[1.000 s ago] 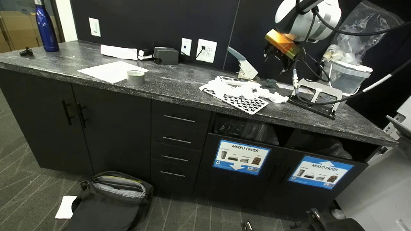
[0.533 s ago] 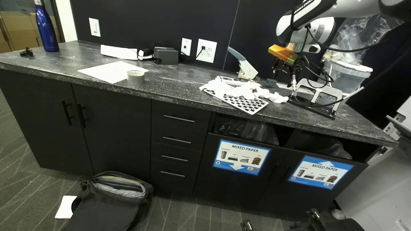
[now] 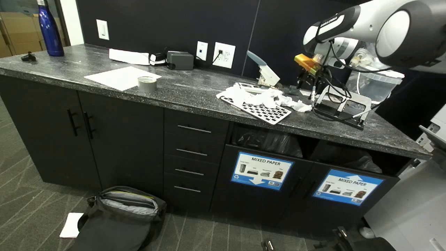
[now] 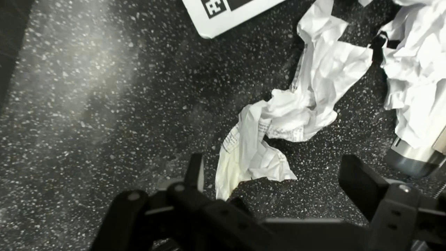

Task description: Put all the white pieces of paper in the left bin

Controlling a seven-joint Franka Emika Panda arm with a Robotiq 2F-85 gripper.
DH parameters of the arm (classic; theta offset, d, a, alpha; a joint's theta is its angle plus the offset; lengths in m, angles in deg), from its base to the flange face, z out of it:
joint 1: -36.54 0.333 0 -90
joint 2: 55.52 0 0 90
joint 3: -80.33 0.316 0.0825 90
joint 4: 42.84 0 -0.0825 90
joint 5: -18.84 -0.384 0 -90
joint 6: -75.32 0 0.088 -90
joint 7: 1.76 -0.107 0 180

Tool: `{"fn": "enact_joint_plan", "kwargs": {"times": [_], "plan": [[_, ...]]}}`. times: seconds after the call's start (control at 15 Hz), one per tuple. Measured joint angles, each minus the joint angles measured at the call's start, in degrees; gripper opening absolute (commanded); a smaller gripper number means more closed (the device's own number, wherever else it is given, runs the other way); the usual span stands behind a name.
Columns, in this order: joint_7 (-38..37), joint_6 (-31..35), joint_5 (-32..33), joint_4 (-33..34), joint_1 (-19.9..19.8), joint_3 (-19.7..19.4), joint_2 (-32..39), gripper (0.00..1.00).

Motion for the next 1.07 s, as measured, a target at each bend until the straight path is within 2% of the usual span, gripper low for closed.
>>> {"fn": "enact_joint_plan", "kwargs": {"times": [0.6, 0.67, 0.73, 0.8, 1.07], "plan": [[-2.9, -8.6, 0.0, 19.3, -3.1, 0.9, 14.7, 1.0], [-3.0, -9.4, 0.0, 21.2, -3.3, 0.9, 16.0, 0.75], [-3.0, -10.2, 0.0, 23.0, -3.6, 0.9, 17.1, 0.74], [-3.0, -10.5, 0.0, 24.1, -3.8, 1.0, 17.9, 0.68], [-3.0, -12.2, 0.4, 27.1, -4.5, 1.4, 19.8, 0.35]]}}
